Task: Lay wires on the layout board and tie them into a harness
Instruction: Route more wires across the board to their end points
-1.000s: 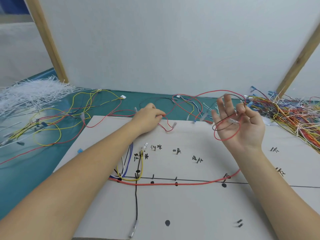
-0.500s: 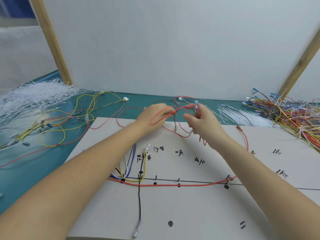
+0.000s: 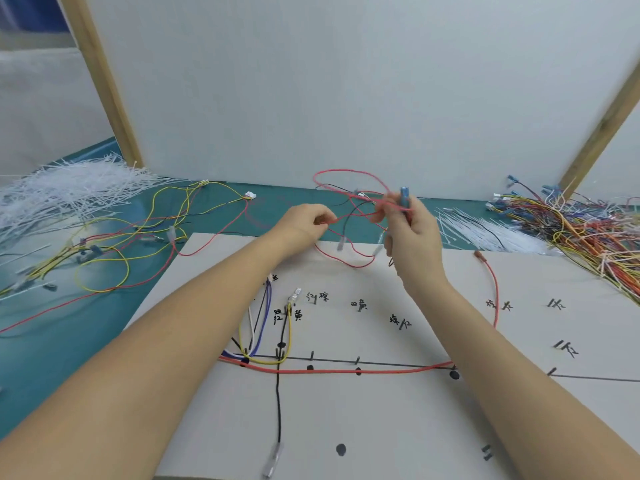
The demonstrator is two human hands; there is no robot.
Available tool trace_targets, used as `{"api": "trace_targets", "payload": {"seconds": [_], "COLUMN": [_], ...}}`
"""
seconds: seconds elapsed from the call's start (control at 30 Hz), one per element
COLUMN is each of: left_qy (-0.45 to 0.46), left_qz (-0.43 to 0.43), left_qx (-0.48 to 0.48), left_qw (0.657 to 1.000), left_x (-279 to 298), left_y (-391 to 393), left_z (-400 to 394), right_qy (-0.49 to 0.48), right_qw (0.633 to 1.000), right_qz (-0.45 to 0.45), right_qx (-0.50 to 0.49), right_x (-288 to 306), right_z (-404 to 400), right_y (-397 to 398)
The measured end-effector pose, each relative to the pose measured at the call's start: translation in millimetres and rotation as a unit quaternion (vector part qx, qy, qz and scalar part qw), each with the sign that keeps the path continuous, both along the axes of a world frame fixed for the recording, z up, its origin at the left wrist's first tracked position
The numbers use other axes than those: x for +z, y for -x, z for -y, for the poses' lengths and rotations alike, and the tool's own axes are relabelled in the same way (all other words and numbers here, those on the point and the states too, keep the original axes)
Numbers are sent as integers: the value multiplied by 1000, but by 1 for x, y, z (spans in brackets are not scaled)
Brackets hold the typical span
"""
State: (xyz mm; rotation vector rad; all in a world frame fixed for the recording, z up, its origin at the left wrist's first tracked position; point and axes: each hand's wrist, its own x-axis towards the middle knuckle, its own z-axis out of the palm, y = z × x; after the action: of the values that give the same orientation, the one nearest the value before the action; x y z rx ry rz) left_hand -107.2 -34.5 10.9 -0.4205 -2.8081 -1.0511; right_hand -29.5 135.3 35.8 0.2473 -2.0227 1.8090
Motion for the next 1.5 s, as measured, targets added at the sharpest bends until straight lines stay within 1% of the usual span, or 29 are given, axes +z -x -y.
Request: {"api": "trace_targets", "payload": {"seconds": [0.1, 0.2, 0.23, 0.3, 0.37, 0.43, 0.5, 0.57, 0.67, 0.73, 0.77, 0.8, 0.83, 0.87, 0.9, 0.93, 1.03, 1.1, 1.13, 1.17, 1.27, 1.37, 1.4, 1.43, 1.47, 1.5], "left_qy": [-11, -12, 5, 86, 140, 163, 168, 157, 157, 149, 147, 146, 145, 148, 154, 160, 161, 164, 166, 166, 160, 140, 144, 154, 163, 169], "left_qz": [19, 24, 20, -1, -18, -18, -13, -27, -62, -86, -90, -90, -88, -88, -89, -92, -97, -92, -88, -85, -75, -48, -42, -41, -43, -45], "left_qx": [-4, -10, -12, -24, -27, 2, 37, 57, 33, 1, -11, -20, -29, -34, -34, -26, 7, 11, 8, 4, -18, -27, -23, -15, -4, 11], "left_qw": [1000, 1000, 1000, 996, 990, 986, 985, 986, 985, 985, 985, 985, 985, 985, 983, 982, 982, 982, 982, 982, 984, 989, 988, 987, 986, 985], "left_x": [0, -5, -6, -7, -9, -13, -17, -20, -17, -14, -13, -13, -14, -16, -17, -19, -21, -22, -23, -23, -23, -21, -21, -21, -22, -24], "left_y": [6, 4, 5, 7, 12, 16, 18, 18, 13, 9, 7, 5, 4, 3, 3, 3, 6, 7, 7, 7, 6, 5, 5, 5, 6, 6], "left_z": [3, 8, 11, 15, 16, 15, 20, 26, 27, 20, 17, 14, 11, 9, 8, 6, 4, 2, 2, 3, 8, 15, 16, 17, 17, 18], "right_qy": [89, 185, 214, 244, 254, 285, 329, 334, 278, 268, 247, 187, 87, -32, -144, -229, -382, -464, -489, -496, -489, -511, -501, -453, -365, -251], "right_qw": [996, 980, 973, 965, 964, 957, 943, 940, 958, 960, 963, 974, 986, 989, 981, 966, 914, 873, 859, 856, 862, 848, 855, 882, 921, 959], "right_qz": [25, 59, 64, 69, 60, 32, -3, -17, 26, 78, 104, 126, 138, 136, 122, 106, 98, 116, 124, 129, 136, 141, 135, 131, 133, 134], "right_qx": [-11, -48, -55, -62, -56, -52, -55, -63, -62, -8, 18, 31, 35, 39, 47, 58, 97, 95, 83, 65, 13, -10, -13, -15, -15, -16], "right_x": [-2, -2, -2, -2, -2, 1, 7, 9, 2, -3, -5, -7, -9, -12, -14, -16, -19, -21, -21, -22, -24, -24, -24, -23, -21, -17], "right_z": [-6, -16, -19, -24, -22, -20, -25, -35, -35, -27, -23, -20, -19, -18, -16, -14, -7, -3, -2, -2, -8, -19, -23, -26, -29, -32], "right_y": [0, 4, 6, 7, 7, 6, 7, 10, 15, 15, 14, 12, 10, 8, 6, 4, 0, -2, -2, -1, 2, 7, 8, 10, 11, 12]}}
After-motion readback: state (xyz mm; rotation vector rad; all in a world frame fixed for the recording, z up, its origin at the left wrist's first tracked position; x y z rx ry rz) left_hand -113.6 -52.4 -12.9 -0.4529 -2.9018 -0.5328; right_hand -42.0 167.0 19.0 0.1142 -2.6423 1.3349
